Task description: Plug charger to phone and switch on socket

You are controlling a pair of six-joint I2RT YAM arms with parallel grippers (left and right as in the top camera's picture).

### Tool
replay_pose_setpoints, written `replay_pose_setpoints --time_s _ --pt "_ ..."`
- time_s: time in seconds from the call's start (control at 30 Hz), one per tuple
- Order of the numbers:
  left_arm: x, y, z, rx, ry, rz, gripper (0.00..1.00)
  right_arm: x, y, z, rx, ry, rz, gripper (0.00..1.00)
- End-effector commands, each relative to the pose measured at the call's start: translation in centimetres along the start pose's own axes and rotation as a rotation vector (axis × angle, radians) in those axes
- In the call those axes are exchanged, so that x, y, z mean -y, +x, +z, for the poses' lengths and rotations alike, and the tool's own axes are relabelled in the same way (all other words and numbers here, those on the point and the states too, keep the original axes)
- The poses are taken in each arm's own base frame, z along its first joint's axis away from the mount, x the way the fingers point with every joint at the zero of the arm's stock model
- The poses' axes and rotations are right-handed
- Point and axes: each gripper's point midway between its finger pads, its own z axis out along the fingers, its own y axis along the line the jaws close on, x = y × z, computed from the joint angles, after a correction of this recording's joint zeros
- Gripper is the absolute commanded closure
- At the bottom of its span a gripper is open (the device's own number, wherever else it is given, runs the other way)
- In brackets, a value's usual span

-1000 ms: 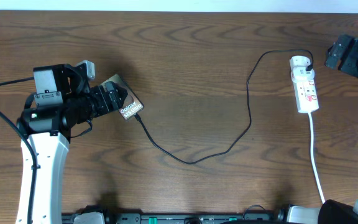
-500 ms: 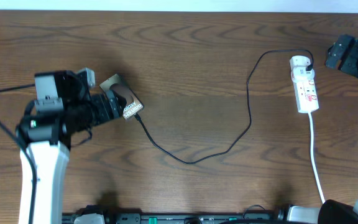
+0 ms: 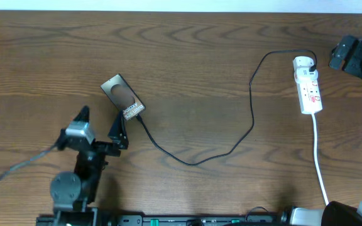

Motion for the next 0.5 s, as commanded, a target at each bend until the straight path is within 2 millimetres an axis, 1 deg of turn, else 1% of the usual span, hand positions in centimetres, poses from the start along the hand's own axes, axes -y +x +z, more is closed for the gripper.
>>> replay_pose_setpoints --time_s 0.0,0.1,0.17,0.2,0.3,0.4,0.43,0.47 --pt "-1.4 1.4 -0.8 0.087 -0.034 0.085 0.14 -0.2 0.0 -0.4 0.009 -0.001 0.006 0.01" --pt "-1.9 2.9 -1.2 0.088 -0.043 0.149 0.14 -0.2 0.0 -0.4 0.009 -0.001 0.006 0.01" --pt "-2.1 3.7 -1.4 0.08 -0.046 0.162 0.14 -0.2 0.0 -0.4 0.009 -0.001 0.006 0.01" --pt "-2.3 4.6 -1.5 0.051 -0.05 0.165 0.14 -0.2 0.0 -0.4 0.009 -0.001 0.006 0.01" --pt "-2.7 6.2 -1.8 -0.014 -0.064 0.165 0.14 -0.2 0.0 -0.4 0.009 -0.001 0.006 0.01" --pt "-3.3 8.5 -2.0 -0.108 -0.081 0.157 0.14 -0.2 0.0 -0.4 0.009 -0.001 0.006 0.01" --pt "-3.7 10.1 -2.2 -0.173 -0.091 0.149 0.14 -0.2 0.0 -0.4 0.009 -0.001 0.006 0.01" --pt "-3.8 10.9 -2.4 -0.206 -0.093 0.145 0.14 -0.2 0.0 -0.4 0.009 -0.001 0.006 0.01"
